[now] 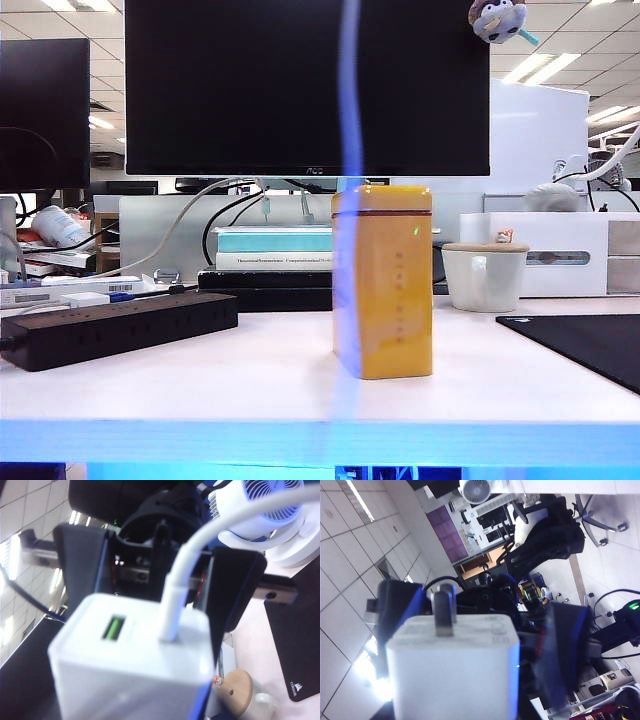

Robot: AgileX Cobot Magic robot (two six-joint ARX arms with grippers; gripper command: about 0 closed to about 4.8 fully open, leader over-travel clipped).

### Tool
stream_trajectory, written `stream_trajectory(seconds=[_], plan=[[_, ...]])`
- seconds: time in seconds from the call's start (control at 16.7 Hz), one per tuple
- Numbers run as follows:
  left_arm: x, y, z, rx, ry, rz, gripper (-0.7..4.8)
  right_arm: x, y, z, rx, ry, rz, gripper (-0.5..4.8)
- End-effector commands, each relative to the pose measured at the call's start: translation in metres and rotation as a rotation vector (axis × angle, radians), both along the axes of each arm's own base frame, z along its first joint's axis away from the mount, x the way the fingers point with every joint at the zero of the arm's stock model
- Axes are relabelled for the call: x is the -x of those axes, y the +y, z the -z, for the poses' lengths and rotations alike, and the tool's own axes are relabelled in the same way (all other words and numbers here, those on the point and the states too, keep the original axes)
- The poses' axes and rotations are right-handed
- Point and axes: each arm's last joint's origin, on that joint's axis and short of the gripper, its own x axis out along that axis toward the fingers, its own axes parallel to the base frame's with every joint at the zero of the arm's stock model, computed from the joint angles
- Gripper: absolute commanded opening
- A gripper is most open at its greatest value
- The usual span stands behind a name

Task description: Plug the white charger into the left socket.

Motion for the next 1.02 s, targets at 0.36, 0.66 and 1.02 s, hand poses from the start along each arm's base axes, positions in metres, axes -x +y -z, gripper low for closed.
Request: stream_trajectory(seconds=[0.36, 0.66, 1.02], plan=[[0.0006, 0.0004, -0.0031, 0.012, -0.015, 0.001, 2.37, 0.0017, -0.0008, -0.0062, -0.016, -0.051, 0.006, 1.36], [0.0006, 0.0003, -0.0030, 0.012, -0.009, 0.001, 2.37, 0.0004, -0.0008, -0.0059, -0.010, -0.130, 0.044, 1.35], [0.0007, 0.0004, -0.0033, 0.033, 0.048, 0.005, 2.37, 0.0022, -0.0009, -0.0069, -0.026, -0.298, -0.027, 4.79]])
